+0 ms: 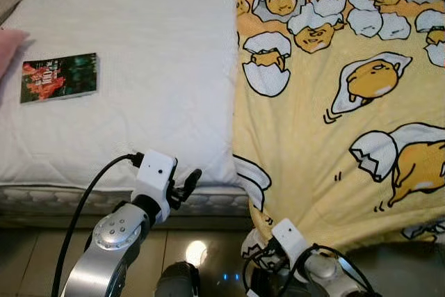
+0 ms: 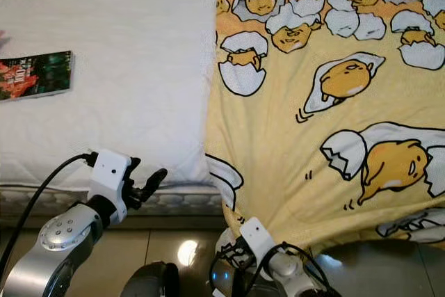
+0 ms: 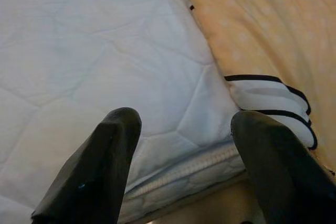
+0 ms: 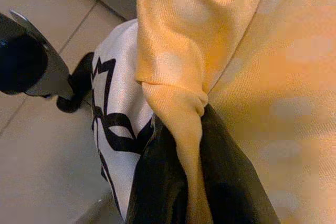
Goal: Clean up the room
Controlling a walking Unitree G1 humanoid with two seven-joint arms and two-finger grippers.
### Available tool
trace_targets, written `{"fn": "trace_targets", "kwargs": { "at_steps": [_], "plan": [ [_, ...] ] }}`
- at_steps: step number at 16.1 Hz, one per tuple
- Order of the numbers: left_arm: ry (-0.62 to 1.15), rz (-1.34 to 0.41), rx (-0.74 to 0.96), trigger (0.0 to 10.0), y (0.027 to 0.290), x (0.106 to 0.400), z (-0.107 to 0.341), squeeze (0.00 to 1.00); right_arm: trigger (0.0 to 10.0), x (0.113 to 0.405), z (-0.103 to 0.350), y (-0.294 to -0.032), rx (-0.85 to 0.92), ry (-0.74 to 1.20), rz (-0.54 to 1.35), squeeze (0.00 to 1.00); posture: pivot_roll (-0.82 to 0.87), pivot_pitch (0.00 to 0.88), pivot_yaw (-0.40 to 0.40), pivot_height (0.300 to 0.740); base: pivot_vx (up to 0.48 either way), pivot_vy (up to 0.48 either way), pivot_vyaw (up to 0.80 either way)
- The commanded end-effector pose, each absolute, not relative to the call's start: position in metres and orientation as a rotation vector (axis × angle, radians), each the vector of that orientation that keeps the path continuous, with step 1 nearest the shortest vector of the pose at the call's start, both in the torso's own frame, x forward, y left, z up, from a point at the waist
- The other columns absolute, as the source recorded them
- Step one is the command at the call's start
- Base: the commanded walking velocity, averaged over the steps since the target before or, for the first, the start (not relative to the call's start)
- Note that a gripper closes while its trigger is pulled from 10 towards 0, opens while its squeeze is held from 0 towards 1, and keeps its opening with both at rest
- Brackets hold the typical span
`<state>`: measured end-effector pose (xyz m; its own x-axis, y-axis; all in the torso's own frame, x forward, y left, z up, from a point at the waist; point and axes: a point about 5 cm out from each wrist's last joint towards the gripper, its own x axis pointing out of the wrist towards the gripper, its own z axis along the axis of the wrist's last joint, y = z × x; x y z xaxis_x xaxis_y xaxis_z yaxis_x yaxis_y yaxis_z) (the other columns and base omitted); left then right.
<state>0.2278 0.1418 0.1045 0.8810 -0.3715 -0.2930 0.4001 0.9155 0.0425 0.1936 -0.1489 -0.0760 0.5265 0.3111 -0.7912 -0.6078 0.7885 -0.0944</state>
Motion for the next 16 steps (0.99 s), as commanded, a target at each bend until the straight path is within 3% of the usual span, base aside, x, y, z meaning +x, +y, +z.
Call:
{"fn": "trace_targets", "kwargs": {
  "at_steps": [1, 5, 9, 12, 14, 15, 16],
  "plan": [
    [0.296, -0.407, 0.111, 10.0, 0.1439, 0.2233, 0.1048, 0.00, 0.0, 0.1552, -0.0961, -0.1474, -0.396, 1.030, 0.624, 0.00, 0.18, 0.202, 0.066, 0.724, 0.000, 0.000, 0.00],
    [0.292, -0.411, 0.121, 10.0, 0.1435, 0.2228, 0.1057, 0.00, 0.0, 0.1566, -0.0958, -0.1463, -0.375, 1.020, 0.590, 0.00, 0.18, 0.204, 0.066, 0.724, 0.000, 0.000, 0.00],
    [0.297, -0.416, 0.118, 10.0, 0.1416, 0.2237, 0.1050, 0.00, 0.0, 0.1591, -0.0947, -0.1453, -0.337, 1.008, 0.560, 0.00, 0.17, 0.207, 0.066, 0.724, -0.387, 0.000, 0.00],
    [0.290, -0.415, 0.108, 10.0, 0.1408, 0.2240, 0.1058, 0.00, 0.0, 0.1593, -0.0949, -0.1462, -0.349, 1.017, 0.556, 0.00, 0.17, 0.208, 0.065, 0.724, 0.000, 0.000, 0.00],
    [0.292, -0.415, 0.107, 10.0, 0.1409, 0.2238, 0.1059, 0.00, 4.7, 0.1580, -0.0960, -0.1472, -0.423, 1.029, 0.585, 0.00, 0.17, 0.208, 0.064, 0.724, 0.000, 0.000, 0.00],
    [0.292, -0.415, 0.107, 10.0, 0.1408, 0.2237, 0.1059, 0.00, 10.0, 0.1580, -0.0963, -0.1492, -0.447, 1.032, 0.570, 0.00, 0.17, 0.207, 0.064, 0.724, 0.000, 0.000, 0.00],
    [0.292, -0.415, 0.106, 10.0, 0.1408, 0.2237, 0.1059, 0.00, 10.0, 0.1584, -0.0962, -0.1501, -0.446, 1.031, 0.558, 0.00, 0.17, 0.207, 0.064, 0.724, 0.000, 0.000, 0.00]
  ]
}}
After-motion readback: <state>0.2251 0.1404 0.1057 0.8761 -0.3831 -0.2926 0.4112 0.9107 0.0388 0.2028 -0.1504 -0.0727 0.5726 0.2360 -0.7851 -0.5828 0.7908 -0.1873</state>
